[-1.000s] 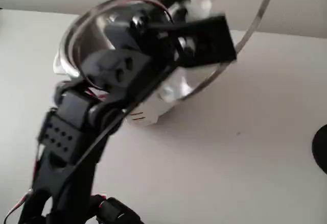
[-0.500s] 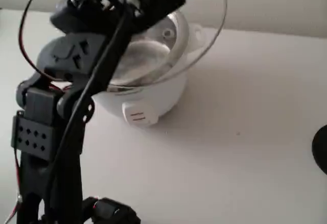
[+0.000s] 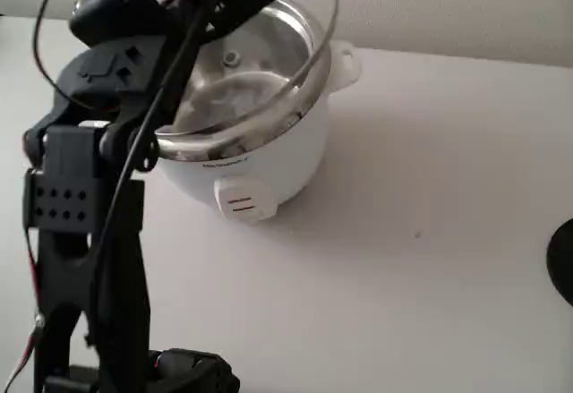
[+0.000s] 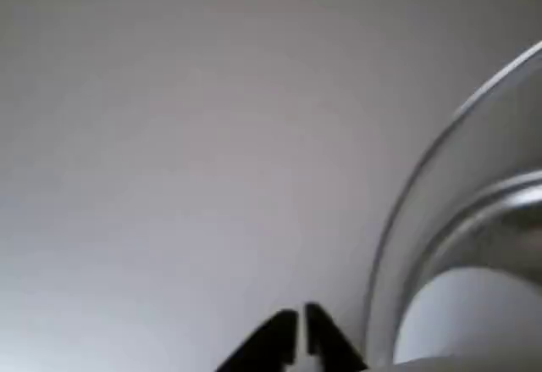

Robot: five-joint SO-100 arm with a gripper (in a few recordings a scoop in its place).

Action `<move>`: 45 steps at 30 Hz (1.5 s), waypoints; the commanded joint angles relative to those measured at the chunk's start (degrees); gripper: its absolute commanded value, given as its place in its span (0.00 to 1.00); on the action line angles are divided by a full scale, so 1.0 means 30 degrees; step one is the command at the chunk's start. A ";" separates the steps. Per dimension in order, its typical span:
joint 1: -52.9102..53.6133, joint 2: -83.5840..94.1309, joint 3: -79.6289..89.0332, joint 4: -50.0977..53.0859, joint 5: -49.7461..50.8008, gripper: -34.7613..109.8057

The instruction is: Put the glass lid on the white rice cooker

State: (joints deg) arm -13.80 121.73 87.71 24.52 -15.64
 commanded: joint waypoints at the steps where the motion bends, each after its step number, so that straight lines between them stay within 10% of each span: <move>1: -0.0059 -0.0264 -0.3281 -0.1494 0.1084 0.24; 45: -0.1289 -0.5127 -0.3896 -0.2988 0.7061 0.24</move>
State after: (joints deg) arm -19.25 104.41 87.10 20.04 5.36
